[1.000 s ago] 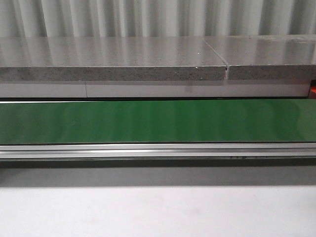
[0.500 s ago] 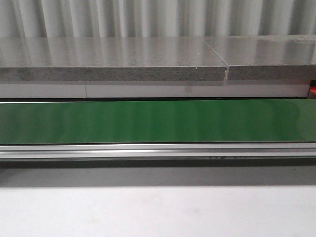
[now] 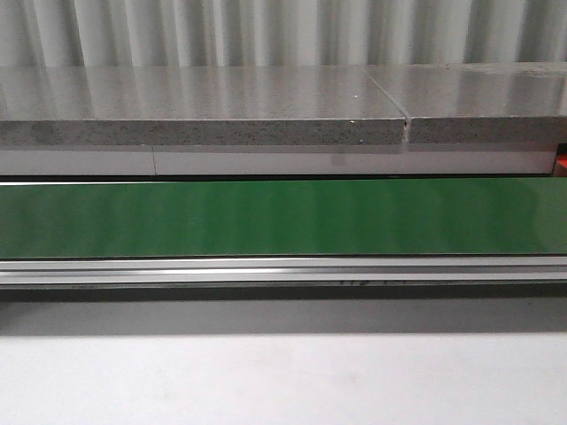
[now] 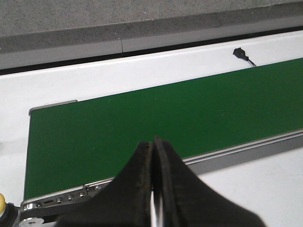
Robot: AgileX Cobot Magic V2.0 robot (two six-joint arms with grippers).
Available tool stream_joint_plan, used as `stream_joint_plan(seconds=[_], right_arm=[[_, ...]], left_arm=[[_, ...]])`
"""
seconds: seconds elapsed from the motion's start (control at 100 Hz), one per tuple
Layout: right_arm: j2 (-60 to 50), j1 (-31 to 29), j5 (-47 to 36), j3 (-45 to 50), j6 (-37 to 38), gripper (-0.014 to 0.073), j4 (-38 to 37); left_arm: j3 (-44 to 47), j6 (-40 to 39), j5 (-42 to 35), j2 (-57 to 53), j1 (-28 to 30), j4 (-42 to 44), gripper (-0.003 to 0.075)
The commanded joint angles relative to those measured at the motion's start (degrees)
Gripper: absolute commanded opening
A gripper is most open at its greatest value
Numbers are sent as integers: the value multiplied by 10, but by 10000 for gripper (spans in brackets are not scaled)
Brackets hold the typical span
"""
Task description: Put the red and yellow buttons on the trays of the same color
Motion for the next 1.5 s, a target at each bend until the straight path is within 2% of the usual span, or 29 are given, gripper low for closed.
stream_joint_plan(seconds=[0.0,0.18,0.32,0.51,0.56,0.63,0.7,0.74,0.8,0.87,1.26,1.49], right_arm=[[4,-1,-33,-12,-7,-67,8],[4,-1,-32,-12,-7,-67,8],[4,-1,-27,-12,-7,-67,8],[4,-1,-26,-11,-7,-67,8],[4,-1,-26,-11,-7,-67,8],[4,-1,-25,-11,-7,-67,8],[4,-1,-25,-11,-7,-67,8],[4,-1,-24,-11,-7,-67,8],[4,-1,-24,-11,-7,-67,8],[4,-1,-24,-11,-7,-67,8],[4,-1,-22,-11,-7,-67,8],[4,-1,-22,-11,-7,-67,9]], left_arm=[[-14,1,-49,4,-5,-10,-20],[-15,-76,-29,43,5,33,-20],[-24,-162,9,89,39,72,-20],[-36,-168,73,155,120,83,-4],[-36,-168,79,167,144,82,39],[-36,-168,86,184,172,74,142],[-36,-168,93,197,198,67,291],[-36,-168,98,204,211,67,408],[-36,-170,109,213,228,67,524],[-36,-175,120,227,249,62,598],[-36,-177,145,330,365,53,584],[-38,-177,124,400,398,35,584]])
